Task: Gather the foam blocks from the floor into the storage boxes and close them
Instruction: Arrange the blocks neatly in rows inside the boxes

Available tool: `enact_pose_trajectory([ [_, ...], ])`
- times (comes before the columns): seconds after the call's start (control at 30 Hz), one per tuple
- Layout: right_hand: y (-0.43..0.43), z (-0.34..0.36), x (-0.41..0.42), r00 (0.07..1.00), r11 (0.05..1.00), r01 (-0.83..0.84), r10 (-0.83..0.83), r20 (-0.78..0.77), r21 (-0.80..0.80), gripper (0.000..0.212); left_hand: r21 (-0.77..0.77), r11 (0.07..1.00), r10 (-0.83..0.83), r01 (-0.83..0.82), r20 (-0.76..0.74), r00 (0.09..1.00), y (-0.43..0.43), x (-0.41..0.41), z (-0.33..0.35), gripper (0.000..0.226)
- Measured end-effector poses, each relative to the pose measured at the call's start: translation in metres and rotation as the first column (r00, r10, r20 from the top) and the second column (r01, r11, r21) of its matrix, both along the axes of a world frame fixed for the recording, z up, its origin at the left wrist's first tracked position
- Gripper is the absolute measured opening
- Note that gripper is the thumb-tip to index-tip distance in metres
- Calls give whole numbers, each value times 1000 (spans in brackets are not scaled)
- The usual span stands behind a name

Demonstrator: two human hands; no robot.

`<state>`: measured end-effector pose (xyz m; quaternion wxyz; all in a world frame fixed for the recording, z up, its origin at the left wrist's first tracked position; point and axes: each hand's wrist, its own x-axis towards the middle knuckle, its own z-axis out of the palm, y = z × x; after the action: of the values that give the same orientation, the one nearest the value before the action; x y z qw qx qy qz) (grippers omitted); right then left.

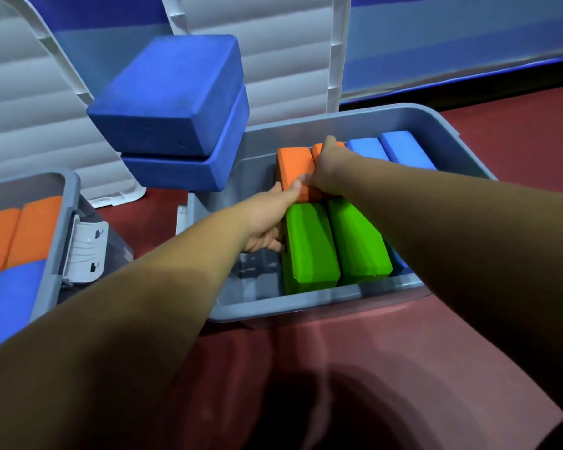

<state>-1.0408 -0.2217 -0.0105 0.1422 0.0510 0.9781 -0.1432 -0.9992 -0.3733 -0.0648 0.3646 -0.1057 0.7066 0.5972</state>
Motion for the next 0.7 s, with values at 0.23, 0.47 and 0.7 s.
enact_pose_trajectory([
  [0.23, 5, -10, 0, 998, 999, 35, -35, -43, -12, 88, -89, 990, 110, -109, 4, 994, 6, -4, -12, 88],
  [0.47, 7, -10, 5, 999, 997, 25, -28, -39, -76, 81, -166, 981, 102, -102, -8, 995, 9, -1, -2, 60],
  [0.7, -5, 10, 19, 996, 995, -92, 92, 6, -32, 28, -265, 960, 83, -88, -30, 996, 2, 6, 5, 65],
])
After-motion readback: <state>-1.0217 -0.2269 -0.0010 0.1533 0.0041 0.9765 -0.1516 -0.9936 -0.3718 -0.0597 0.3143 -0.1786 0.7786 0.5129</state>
